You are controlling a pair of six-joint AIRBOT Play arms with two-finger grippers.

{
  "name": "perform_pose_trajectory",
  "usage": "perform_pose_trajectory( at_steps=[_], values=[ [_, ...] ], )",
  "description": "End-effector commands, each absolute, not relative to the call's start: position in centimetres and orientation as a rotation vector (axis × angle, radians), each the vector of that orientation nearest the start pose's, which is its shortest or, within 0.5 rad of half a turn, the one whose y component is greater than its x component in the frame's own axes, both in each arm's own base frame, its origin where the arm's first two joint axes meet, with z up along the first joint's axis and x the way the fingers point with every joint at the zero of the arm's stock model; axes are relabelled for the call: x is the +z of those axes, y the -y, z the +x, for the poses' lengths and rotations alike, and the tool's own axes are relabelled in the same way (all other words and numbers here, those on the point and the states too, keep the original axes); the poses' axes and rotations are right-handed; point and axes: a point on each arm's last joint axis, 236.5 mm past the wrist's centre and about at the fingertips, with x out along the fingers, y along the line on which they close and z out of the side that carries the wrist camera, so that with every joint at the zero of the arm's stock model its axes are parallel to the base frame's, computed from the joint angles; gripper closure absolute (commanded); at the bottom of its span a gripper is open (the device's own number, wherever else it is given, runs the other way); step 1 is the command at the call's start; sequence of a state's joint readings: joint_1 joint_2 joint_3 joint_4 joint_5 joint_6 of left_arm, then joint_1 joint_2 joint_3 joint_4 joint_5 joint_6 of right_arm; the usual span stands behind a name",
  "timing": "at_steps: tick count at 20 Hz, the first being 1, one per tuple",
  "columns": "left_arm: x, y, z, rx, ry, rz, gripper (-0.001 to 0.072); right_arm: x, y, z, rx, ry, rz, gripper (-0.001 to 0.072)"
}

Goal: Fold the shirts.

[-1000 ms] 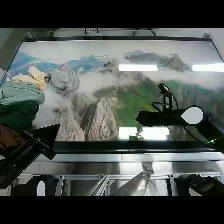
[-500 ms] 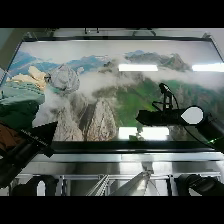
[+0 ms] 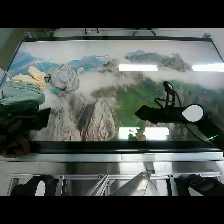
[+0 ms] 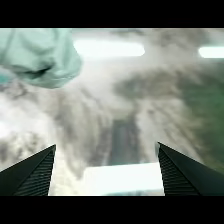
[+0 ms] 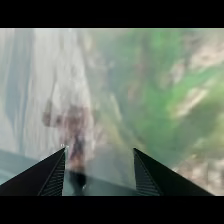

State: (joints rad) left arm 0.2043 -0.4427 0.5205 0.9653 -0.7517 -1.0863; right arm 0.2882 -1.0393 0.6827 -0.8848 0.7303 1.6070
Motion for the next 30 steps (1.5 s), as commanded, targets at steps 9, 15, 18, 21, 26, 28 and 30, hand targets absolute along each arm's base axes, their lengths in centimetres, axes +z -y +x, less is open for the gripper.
perform_pose_trajectory(
  at_steps=[9,15,18,21,26,28,30],
  values=[
    [-5.6,-3.1,51.0,-0.274,-1.133,-0.476,-0.0007,-1.7,-10.1,35.6,0.139,-1.058,0.694,0.0236],
    [-8.1,-2.7,55.3,-0.35,-1.159,-0.458,0.0051,-3.4,-9.9,35.9,0.123,-1.084,0.688,0.0237],
    [-7.8,-2.8,55.6,-0.348,-1.15,-0.461,0.0289,-3.5,-9.9,35.9,0.131,-1.086,0.673,0.0237],
    [-7.8,-1.6,55.2,-0.377,-1.171,-0.459,0.0561,-3.5,-9.9,35.9,0.133,-1.085,0.669,0.0237],
    [0.0,6.1,52.6,-0.737,-1.183,-0.617,0.0697,-3.1,-10.0,35.9,0.144,-1.087,0.667,0.0567],
    [8.0,10.4,50.7,-0.998,-1.094,-0.668,0.0698,-2.4,-10.5,35.8,0.186,-1.095,0.634,0.0568],
    [16.8,14.8,48.3,-1.219,-0.943,-0.684,0.0697,-1.4,-11.0,35.8,0.224,-1.108,0.618,0.0569]
  ],
)
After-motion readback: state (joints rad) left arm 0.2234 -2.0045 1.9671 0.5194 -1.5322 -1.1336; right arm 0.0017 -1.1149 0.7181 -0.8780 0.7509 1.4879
